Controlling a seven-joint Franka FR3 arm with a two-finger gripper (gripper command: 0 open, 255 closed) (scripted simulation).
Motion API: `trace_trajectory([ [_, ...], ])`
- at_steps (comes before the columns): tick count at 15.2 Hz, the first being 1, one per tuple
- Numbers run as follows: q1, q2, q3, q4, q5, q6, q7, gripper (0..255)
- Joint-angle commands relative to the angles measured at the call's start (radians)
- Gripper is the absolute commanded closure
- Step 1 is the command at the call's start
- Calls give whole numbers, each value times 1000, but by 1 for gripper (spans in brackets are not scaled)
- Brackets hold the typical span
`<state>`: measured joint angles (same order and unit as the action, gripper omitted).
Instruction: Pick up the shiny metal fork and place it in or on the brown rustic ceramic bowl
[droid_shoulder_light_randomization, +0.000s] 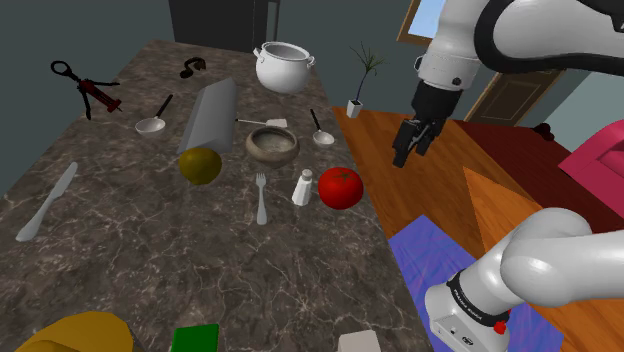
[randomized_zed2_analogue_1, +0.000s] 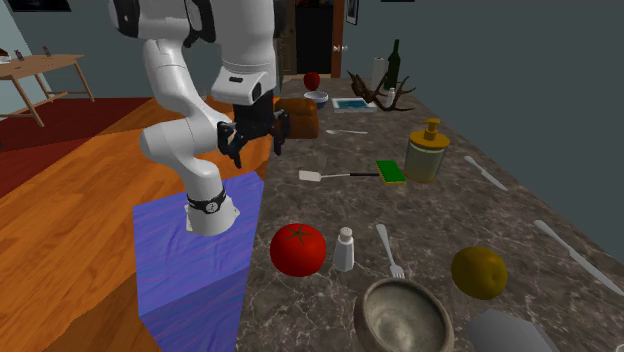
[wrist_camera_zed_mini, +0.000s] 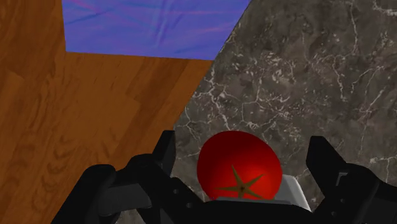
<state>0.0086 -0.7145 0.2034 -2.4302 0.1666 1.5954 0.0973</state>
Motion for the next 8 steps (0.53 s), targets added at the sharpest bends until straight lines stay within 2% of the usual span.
trace_trajectory([
  [1,0,44,42,3,29,47,64,0],
  [8,-16,263,182,65,81,224,278,0],
])
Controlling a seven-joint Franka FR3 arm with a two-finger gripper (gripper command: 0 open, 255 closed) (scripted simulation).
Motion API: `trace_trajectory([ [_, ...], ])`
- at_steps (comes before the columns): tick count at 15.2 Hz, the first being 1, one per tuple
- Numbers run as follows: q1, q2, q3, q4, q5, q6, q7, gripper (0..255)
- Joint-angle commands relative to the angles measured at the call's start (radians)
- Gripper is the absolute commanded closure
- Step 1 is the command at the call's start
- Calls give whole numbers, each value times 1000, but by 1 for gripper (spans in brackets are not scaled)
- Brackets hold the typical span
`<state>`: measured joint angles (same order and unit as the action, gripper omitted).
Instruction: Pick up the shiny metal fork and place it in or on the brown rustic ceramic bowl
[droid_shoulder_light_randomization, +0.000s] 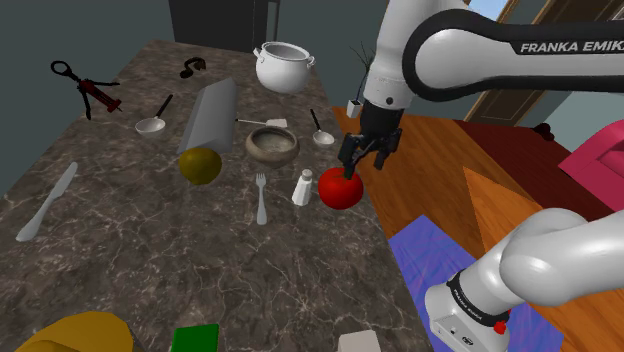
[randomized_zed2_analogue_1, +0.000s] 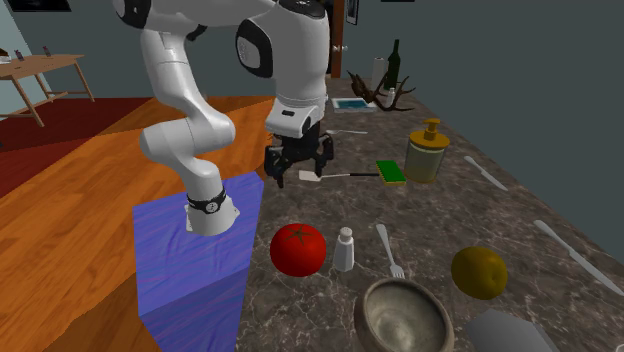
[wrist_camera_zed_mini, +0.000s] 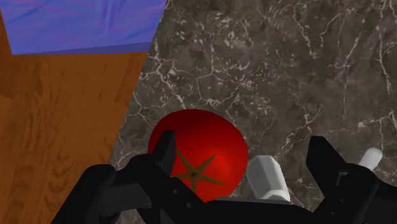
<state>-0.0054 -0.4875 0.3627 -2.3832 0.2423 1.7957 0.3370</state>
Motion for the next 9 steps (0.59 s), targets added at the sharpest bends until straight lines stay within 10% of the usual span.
trace_trajectory([
  [1,-6,73,41,32,6,47,69,0],
  [9,-31,397,162,195,-72,216,344,0],
])
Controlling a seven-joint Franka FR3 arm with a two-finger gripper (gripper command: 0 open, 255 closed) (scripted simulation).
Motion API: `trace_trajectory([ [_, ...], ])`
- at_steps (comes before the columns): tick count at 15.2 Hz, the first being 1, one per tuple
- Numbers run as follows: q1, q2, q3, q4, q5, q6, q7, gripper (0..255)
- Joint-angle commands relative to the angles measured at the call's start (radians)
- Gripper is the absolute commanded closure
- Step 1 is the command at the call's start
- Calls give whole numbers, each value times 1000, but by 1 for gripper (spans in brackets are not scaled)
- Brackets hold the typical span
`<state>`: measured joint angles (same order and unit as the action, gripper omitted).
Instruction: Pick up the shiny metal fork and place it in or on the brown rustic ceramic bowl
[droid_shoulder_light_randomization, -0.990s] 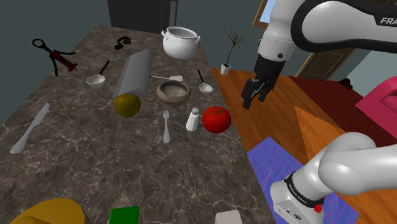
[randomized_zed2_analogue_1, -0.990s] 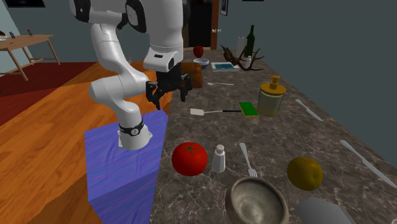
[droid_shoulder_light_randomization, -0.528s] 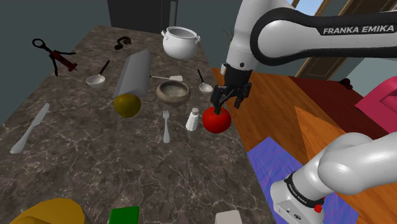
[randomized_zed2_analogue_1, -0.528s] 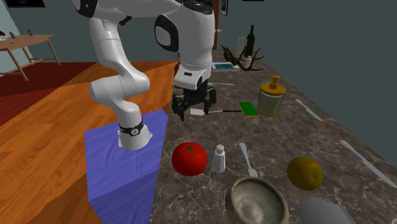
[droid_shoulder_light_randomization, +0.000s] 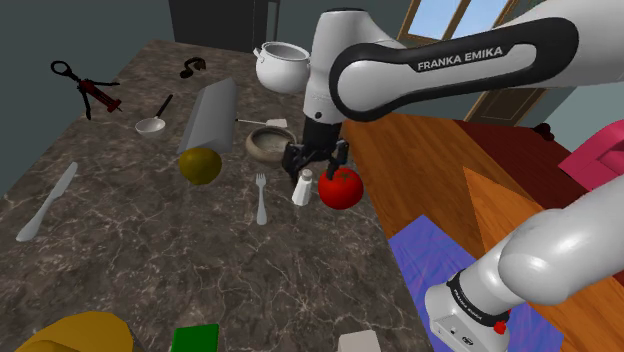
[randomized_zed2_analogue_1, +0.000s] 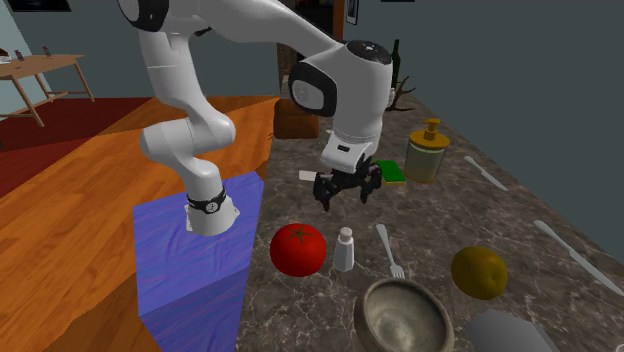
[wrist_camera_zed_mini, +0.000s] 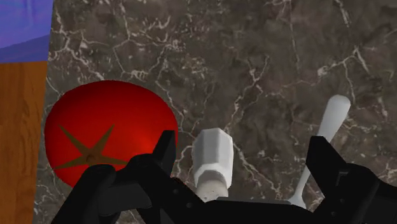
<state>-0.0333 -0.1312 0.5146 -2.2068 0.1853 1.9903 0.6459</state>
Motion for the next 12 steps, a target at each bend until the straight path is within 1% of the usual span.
trace_trajectory([
  [1,-2,85,19,45,-35,38,72,0],
  [5,18,264,33,164,-127,86,220,0],
  [10,79,473,6,337,-230,108,373,0],
  [12,84,484,2,324,-236,132,376,0],
])
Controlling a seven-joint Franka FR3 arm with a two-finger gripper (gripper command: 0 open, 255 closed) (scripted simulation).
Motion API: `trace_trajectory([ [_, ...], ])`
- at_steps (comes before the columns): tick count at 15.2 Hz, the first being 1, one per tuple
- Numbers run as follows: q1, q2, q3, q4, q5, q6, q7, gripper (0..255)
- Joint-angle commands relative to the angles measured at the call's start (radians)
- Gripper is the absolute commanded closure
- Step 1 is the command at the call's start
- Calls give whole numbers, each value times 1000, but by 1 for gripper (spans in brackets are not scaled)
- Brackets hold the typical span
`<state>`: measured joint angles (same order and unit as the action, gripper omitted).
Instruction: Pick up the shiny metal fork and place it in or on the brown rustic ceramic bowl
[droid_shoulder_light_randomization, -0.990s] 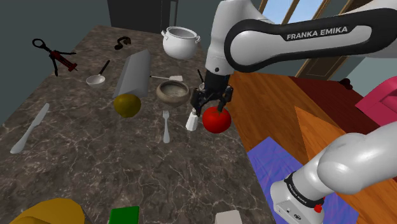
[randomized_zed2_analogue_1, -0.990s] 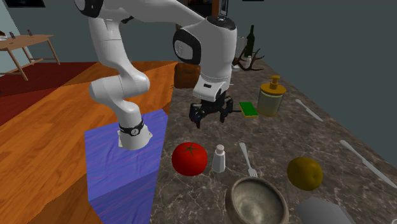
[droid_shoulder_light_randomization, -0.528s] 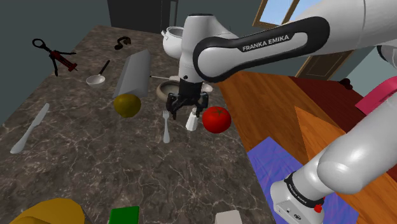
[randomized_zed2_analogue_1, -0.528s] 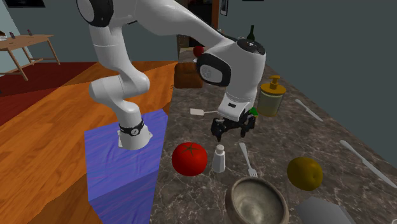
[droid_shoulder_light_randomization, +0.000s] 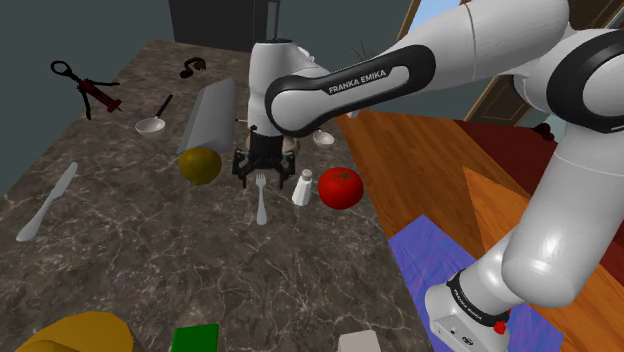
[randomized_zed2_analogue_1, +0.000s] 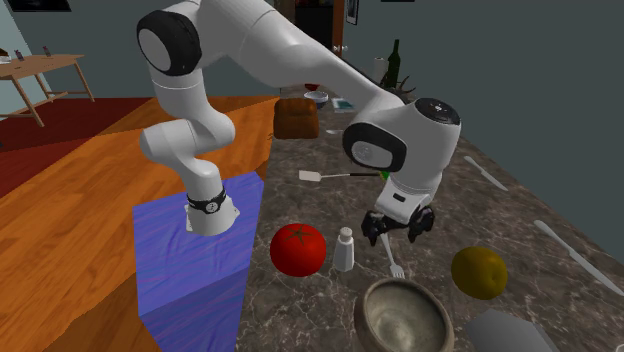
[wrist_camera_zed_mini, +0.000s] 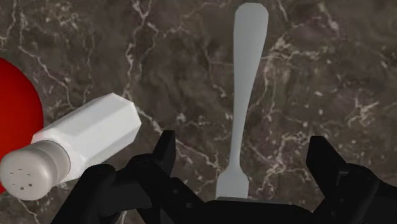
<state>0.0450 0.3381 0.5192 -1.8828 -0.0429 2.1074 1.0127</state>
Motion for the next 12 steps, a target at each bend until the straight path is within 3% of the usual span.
trace_trajectory([
  [1,8,21,-4,-7,-11,26,12,0],
  [6,17,51,-11,-33,-27,80,22,0],
  [12,17,51,-11,-33,-27,80,22,0],
])
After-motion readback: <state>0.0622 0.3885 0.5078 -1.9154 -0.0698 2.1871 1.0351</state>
